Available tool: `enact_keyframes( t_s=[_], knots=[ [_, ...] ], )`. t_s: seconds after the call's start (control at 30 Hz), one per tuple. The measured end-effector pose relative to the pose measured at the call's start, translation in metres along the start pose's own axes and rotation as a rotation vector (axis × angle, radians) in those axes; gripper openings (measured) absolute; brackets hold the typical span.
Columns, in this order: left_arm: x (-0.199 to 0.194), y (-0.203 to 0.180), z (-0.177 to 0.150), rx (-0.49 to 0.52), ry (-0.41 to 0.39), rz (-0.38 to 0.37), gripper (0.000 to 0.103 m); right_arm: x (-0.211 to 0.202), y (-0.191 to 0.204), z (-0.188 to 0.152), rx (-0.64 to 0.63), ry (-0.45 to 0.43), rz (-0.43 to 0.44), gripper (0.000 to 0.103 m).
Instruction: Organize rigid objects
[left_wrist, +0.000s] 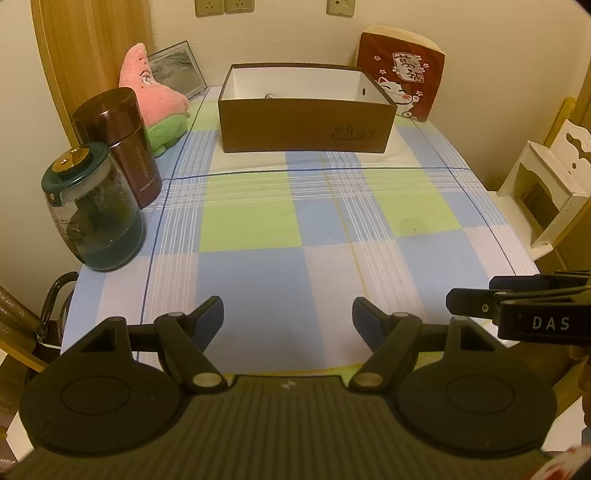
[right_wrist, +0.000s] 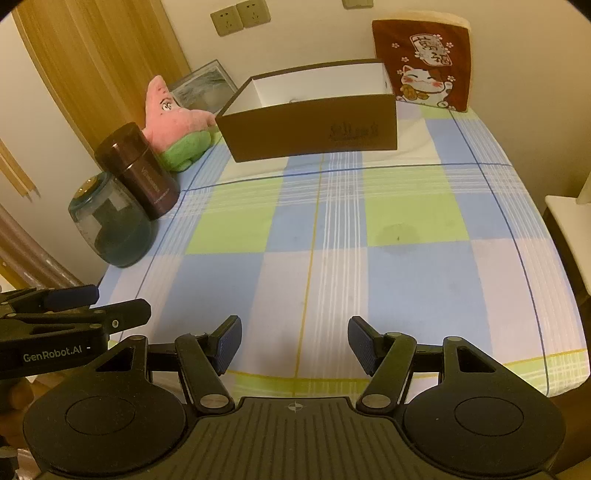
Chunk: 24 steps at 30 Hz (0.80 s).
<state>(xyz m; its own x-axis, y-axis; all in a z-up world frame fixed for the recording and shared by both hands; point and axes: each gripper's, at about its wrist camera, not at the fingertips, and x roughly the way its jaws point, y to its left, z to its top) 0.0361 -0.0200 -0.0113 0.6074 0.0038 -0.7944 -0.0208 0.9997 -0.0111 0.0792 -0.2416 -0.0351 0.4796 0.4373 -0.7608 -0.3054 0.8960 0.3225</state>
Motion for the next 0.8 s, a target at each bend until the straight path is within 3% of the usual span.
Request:
enact_keyframes(
  t_s=[0.8],
  knots=[
    [-0.0022, 0.0028, -0.0010, -0.006, -0.002, 0.005, 0.075, 0.0039, 0.0086, 0.0015, -0.021, 0.002, 0.008, 0.064]
  ],
)
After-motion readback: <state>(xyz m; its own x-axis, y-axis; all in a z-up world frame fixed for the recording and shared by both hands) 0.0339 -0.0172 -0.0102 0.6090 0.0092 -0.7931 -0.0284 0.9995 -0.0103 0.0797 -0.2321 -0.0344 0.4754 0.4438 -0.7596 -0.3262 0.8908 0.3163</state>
